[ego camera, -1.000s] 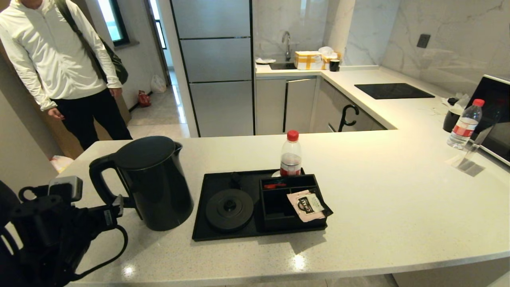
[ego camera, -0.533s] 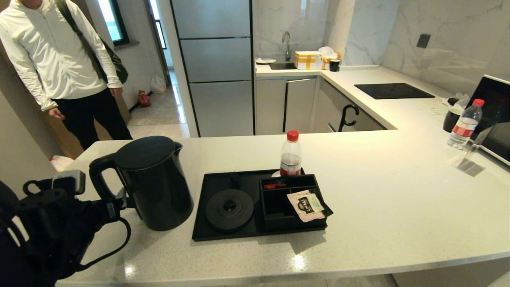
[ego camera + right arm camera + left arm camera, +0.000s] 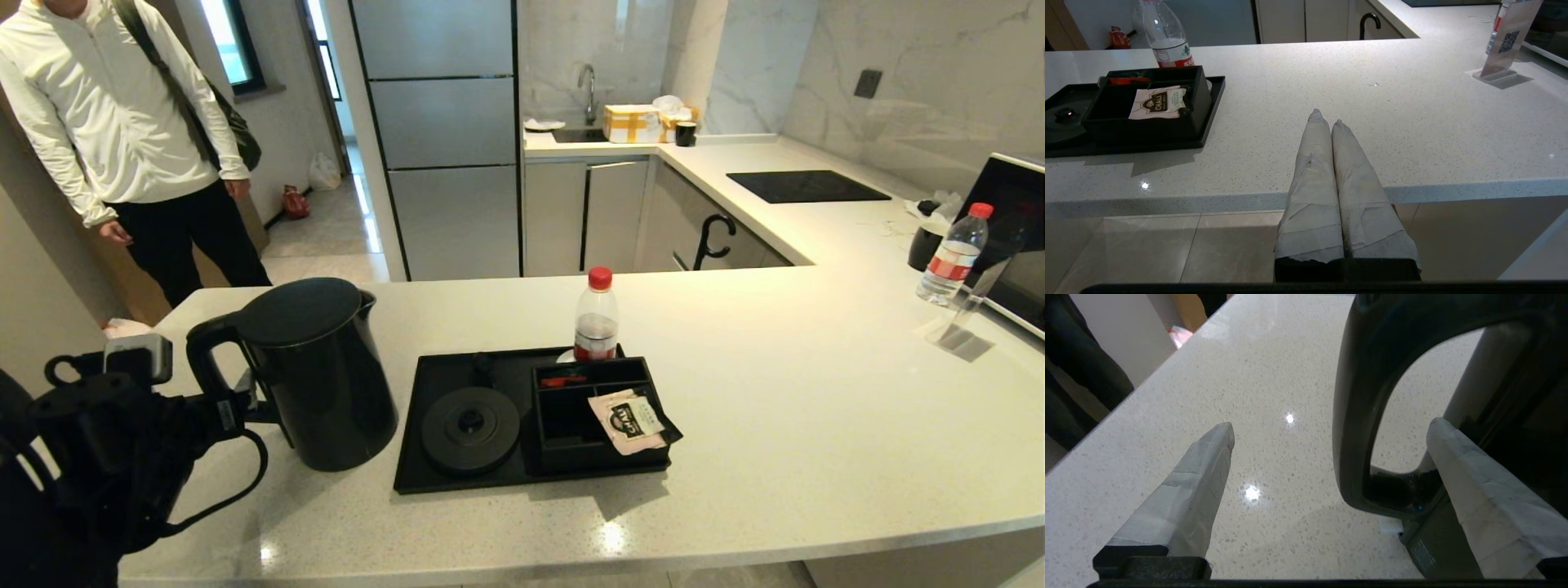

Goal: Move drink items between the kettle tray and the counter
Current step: Return the kettle to its original position

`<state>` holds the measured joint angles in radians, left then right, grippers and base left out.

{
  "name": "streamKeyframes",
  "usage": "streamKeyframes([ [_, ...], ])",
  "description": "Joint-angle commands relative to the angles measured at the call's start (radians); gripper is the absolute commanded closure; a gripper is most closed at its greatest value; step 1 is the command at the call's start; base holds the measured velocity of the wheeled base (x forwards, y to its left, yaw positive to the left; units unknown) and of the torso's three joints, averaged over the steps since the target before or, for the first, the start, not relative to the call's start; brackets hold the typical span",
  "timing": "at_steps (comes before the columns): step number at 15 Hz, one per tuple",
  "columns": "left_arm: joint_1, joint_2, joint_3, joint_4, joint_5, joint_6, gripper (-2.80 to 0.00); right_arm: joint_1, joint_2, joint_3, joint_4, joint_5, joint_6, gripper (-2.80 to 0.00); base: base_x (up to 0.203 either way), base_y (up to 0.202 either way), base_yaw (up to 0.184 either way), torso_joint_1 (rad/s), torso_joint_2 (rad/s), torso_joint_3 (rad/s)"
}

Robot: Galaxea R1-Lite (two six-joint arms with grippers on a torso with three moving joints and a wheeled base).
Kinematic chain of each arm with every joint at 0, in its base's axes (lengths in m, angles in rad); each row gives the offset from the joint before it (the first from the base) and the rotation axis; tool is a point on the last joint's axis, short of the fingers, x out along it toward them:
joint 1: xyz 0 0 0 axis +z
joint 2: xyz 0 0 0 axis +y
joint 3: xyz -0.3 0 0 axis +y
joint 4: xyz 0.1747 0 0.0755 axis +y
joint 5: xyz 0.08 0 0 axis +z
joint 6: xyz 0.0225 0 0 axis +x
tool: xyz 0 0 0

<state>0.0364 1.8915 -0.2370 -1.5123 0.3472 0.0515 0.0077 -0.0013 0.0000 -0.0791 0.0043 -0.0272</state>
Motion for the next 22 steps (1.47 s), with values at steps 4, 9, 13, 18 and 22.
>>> streamKeyframes([
  [4,0.007,0.005,-0.034,-0.008,0.003,0.014,-2.80,0.000,0.001,0.031,-0.001,0.000,0.000,0.00,0.000,0.000,0.000,0.000,0.00,0.000],
  [9,0.027,0.019,-0.050,-0.009,0.003,0.014,-2.80,0.000,0.001,0.031,-0.001,0.000,0.000,0.00,0.000,0.000,0.000,0.000,0.00,0.000],
  [13,0.034,0.040,-0.066,-0.010,0.001,0.019,-2.80,0.000,0.001,0.031,-0.001,0.000,0.000,0.00,0.000,0.000,0.000,0.000,0.00,0.000],
  [18,0.046,0.120,-0.065,-0.018,-0.002,0.046,-2.80,0.000,0.001,0.031,-0.001,0.000,0.000,0.00,0.000,0.000,0.000,0.000,0.00,0.000],
  [22,0.050,0.149,-0.073,-0.018,-0.006,0.074,-2.80,0.000,0.001,0.031,-0.001,0.000,0.000,0.00,0.000,0.000,0.000,0.000,0.00,0.000],
])
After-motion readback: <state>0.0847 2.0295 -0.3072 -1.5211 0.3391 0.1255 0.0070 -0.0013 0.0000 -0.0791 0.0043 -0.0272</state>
